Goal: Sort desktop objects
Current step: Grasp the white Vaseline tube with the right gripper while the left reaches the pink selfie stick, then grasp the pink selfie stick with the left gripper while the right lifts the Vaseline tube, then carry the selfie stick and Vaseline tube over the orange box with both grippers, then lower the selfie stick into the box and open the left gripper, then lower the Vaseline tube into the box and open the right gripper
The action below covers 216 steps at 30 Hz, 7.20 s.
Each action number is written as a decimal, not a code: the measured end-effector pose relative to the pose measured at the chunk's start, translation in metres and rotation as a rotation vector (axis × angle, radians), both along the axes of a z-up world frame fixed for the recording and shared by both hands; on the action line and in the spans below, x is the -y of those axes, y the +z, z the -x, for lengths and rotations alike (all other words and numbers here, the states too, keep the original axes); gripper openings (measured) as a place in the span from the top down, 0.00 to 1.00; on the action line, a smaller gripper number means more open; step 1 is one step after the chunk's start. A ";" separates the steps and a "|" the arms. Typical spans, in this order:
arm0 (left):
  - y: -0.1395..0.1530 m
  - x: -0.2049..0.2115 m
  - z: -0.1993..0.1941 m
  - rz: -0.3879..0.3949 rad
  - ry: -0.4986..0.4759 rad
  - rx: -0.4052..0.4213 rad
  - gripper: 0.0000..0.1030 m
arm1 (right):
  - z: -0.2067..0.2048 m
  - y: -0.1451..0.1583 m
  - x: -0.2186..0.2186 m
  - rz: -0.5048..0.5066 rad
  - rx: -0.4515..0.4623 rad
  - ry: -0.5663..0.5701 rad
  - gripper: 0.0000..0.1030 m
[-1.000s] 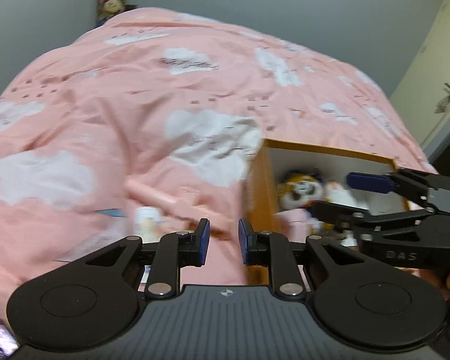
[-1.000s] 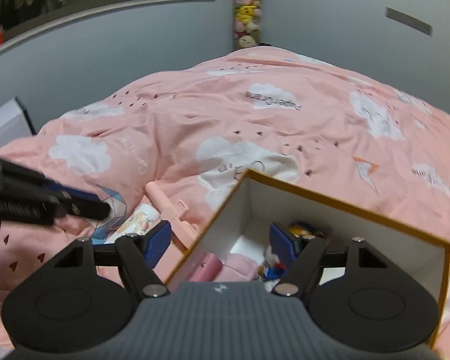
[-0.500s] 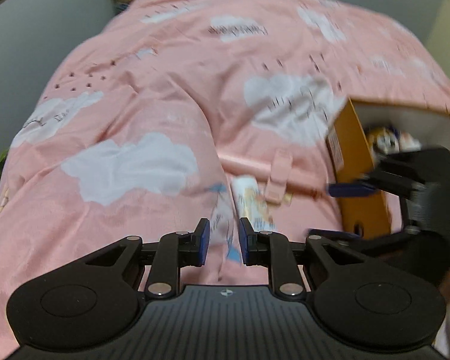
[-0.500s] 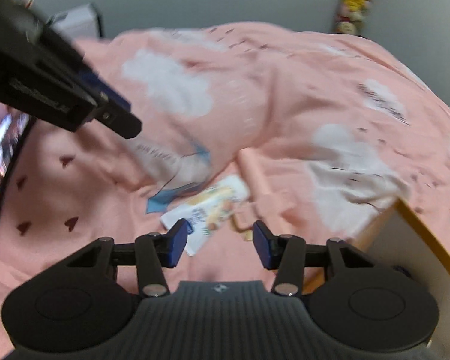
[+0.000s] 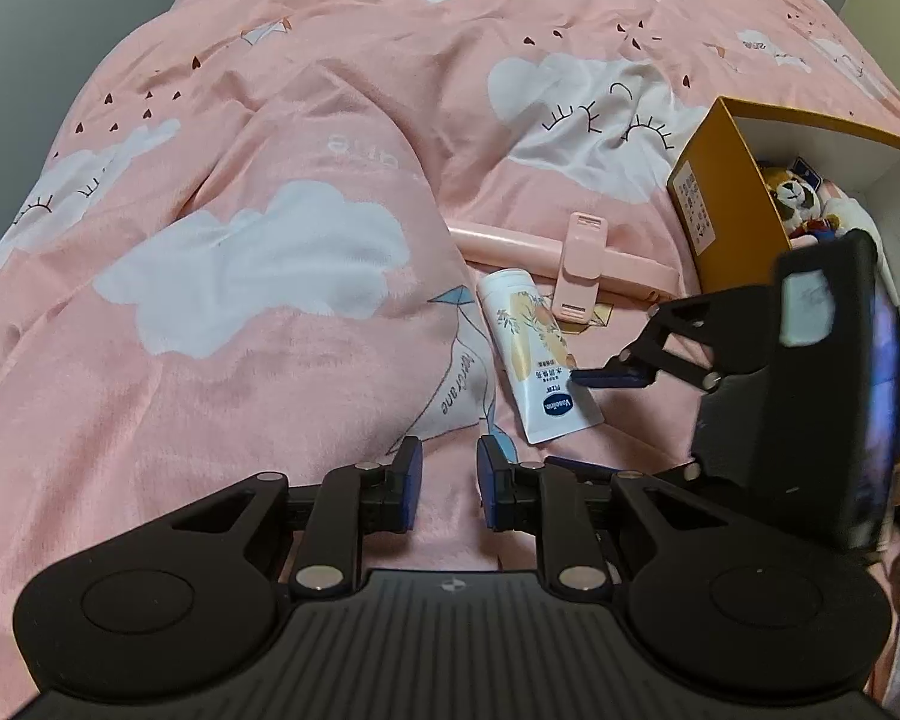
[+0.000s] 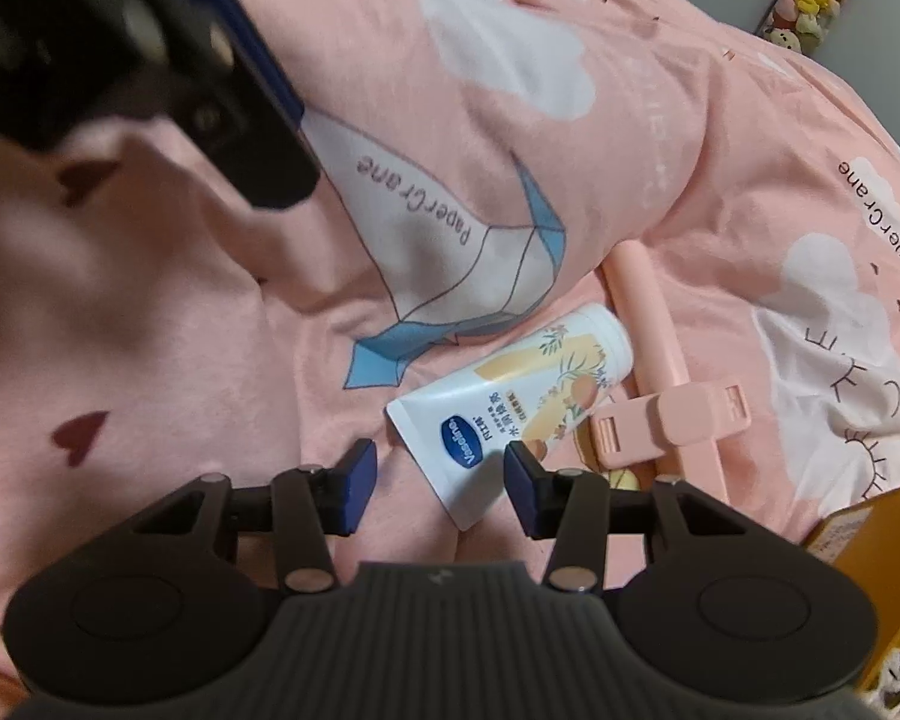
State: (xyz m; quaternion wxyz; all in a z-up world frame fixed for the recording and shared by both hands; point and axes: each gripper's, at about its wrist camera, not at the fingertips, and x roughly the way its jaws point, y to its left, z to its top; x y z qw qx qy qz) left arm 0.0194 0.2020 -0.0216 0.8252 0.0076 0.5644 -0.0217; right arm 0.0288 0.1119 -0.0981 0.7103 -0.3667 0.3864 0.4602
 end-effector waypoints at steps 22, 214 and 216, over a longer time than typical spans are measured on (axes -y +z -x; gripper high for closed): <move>0.011 -0.002 0.001 0.009 0.014 0.051 0.78 | -0.021 0.059 0.034 -0.161 0.129 -0.168 1.00; -0.029 0.302 -0.052 -0.265 -0.686 0.261 0.78 | -0.059 0.097 0.341 -0.199 0.066 -0.084 0.98; -0.030 0.293 -0.052 -0.177 -0.550 0.226 0.78 | -0.057 0.095 0.337 -0.180 0.101 -0.013 0.98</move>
